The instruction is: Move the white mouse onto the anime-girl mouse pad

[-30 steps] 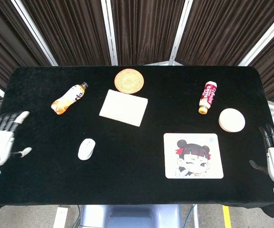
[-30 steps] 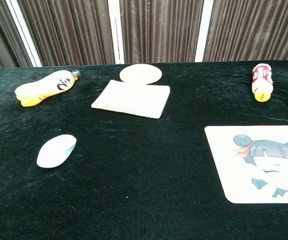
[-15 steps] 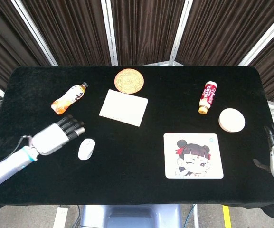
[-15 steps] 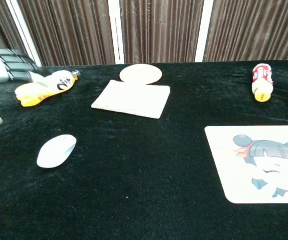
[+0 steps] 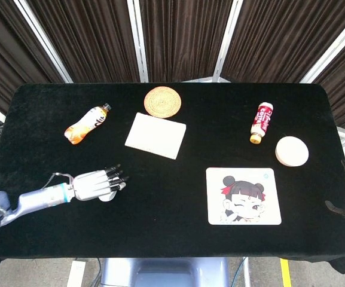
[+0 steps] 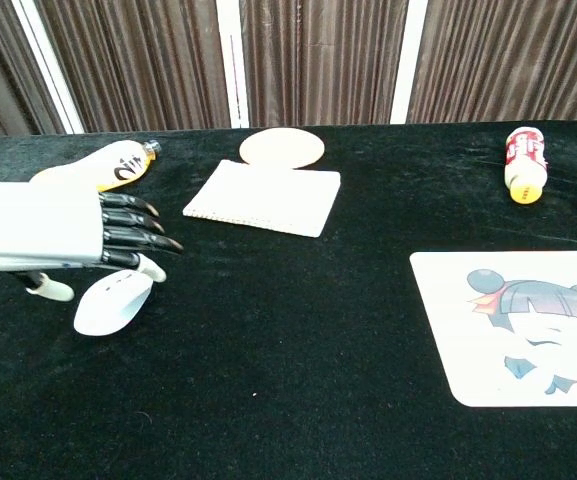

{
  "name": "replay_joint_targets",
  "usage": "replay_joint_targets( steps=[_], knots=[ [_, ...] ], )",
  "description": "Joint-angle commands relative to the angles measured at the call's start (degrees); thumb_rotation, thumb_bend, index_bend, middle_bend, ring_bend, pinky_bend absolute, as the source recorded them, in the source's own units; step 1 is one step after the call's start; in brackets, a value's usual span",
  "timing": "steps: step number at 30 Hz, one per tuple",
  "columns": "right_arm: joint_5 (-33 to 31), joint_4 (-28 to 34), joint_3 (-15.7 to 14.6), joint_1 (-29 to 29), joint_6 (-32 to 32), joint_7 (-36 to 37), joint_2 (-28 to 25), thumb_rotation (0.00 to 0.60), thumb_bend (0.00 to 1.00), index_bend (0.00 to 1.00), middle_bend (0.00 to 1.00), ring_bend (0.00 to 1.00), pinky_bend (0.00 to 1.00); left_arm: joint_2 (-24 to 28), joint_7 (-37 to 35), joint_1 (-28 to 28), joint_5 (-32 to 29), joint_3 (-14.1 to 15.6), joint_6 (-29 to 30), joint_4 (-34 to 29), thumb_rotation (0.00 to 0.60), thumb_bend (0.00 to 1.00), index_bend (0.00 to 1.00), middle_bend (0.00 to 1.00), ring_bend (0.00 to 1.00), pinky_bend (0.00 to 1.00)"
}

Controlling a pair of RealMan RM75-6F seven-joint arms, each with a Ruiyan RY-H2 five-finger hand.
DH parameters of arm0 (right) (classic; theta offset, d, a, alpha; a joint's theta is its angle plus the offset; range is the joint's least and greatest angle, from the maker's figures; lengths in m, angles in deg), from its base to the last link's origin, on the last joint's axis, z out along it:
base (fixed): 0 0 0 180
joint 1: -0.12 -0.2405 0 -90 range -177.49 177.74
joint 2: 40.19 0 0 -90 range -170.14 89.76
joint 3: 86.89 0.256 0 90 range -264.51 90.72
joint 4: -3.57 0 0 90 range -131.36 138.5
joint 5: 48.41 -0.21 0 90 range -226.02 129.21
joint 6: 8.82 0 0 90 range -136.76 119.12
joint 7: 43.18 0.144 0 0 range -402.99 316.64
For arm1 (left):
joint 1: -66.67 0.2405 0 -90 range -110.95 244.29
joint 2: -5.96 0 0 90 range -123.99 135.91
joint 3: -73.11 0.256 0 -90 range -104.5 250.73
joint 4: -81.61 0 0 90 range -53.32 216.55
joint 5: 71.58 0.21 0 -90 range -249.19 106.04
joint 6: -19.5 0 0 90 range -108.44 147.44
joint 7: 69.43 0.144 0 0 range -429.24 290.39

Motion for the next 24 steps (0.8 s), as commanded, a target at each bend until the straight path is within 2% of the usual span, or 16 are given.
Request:
replay_joint_targets(
  steps=[1, 11, 16, 19, 21, 24],
  knots=[
    [-0.2, -0.1, 0.1, 0.0, -0.1, 0.1, 0.0, 0.6, 0.0, 0.04, 0.0, 0.0, 0.0, -1.7, -1.0, -0.8, -0.1, 0.9, 0.7, 1.7, 0.6, 0.0, 0.23, 0.03, 0.12, 0.14],
    [-1.3, -0.8, 0.4, -0.1, -0.8, 0.3, 0.0, 0.6, 0.0, 0.04, 0.0, 0.0, 0.0, -4.3, -0.8, -2.5, -0.2, 3.6, -1.6, 4.2, 0.6, 0.0, 0.24, 0.09, 0.15, 0.14],
    [-1.6, -1.0, 0.4, -0.1, -1.1, 0.4, 0.1, 0.6, 0.0, 0.04, 0.0, 0.0, 0.0, -4.7, -0.9, -2.7, -0.5, 4.5, -1.9, 5.0, 0.6, 0.0, 0.29, 0.13, 0.16, 0.16],
    [-1.7, -1.1, 0.4, -0.2, -1.2, 0.4, 0.1, 0.6, 0.0, 0.04, 0.0, 0.0, 0.0, -5.2, -1.1, -2.8, -0.7, 5.1, -1.9, 5.6, 0.6, 0.0, 0.38, 0.21, 0.23, 0.21],
    [-1.8, -1.2, 0.4, -0.2, -1.3, 0.4, 0.2, 0.6, 0.0, 0.04, 0.0, 0.0, 0.0, -5.8, -1.3, -2.8, -0.9, 5.3, -0.7, 6.2, 0.6, 0.01, 0.51, 0.34, 0.33, 0.29],
    [-1.9, -1.3, 0.4, -0.3, -1.5, 0.2, 0.3, 0.6, 0.0, 0.04, 0.0, 0.0, 0.0, -6.4, -1.8, -2.8, -1.4, 5.3, 1.0, 7.5, 0.6, 0.03, 0.64, 0.44, 0.42, 0.37]
  ],
)
